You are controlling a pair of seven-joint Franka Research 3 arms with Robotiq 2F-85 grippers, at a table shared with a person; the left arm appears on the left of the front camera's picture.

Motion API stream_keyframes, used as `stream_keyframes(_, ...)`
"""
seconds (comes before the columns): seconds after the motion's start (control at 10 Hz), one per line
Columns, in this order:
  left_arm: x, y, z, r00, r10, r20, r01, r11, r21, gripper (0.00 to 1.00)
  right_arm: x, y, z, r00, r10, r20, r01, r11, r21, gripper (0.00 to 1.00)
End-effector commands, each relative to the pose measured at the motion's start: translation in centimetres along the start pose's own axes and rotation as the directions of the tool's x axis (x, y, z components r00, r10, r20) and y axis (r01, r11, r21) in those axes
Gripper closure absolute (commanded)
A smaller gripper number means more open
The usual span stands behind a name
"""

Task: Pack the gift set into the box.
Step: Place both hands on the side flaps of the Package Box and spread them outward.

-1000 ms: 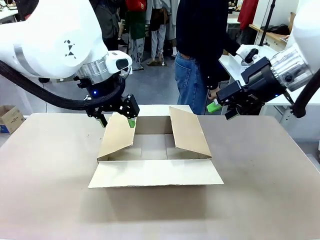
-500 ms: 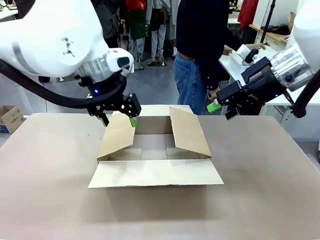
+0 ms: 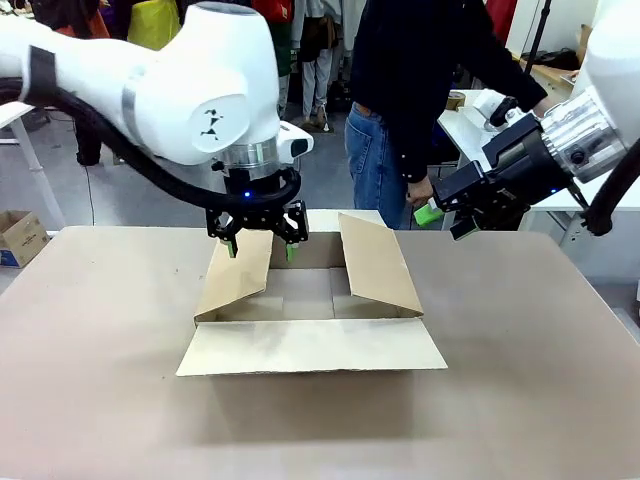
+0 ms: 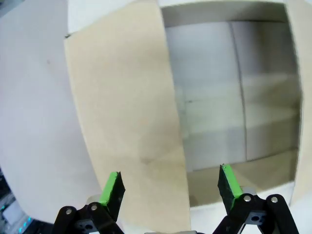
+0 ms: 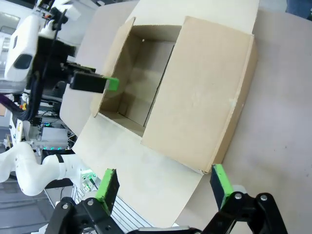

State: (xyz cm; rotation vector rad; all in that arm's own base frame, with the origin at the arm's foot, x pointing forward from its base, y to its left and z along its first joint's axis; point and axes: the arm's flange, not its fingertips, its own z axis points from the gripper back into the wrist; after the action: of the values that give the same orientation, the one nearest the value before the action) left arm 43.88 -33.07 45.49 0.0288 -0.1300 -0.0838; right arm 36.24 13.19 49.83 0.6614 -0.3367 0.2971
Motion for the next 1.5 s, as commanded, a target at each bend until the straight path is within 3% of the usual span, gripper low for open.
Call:
stream_keyframes(0.0,1.4,-1.4,-0.5,0.999,0.038,0.001,-0.038,0.992,0.124,0.00,0.0,0.3,0.0,1.000,-0.013,-0.002,0.013,1.000,-0.002,0.00)
stream_keyframes(0.4,2.4,-1.6,-2.5,0.998,0.061,-0.017,-0.057,0.985,0.161,0.00,0.0,0.3,0.0,1.000,-0.013,-0.002,0.013,1.000,-0.002,0.00)
stream_keyframes(0.9,2.0,1.6,-1.6,0.987,0.163,0.019,-0.162,0.952,0.259,0.00,0.0,0.3,0.0,1.000,-0.013,-0.002,0.013,1.000,-0.002,0.00)
stream_keyframes(1.4,0.5,6.2,1.0,0.981,0.182,0.073,-0.191,0.969,0.158,0.00,0.0,0.3,0.0,1.000,-0.013,-0.002,0.013,1.000,-0.002,0.00)
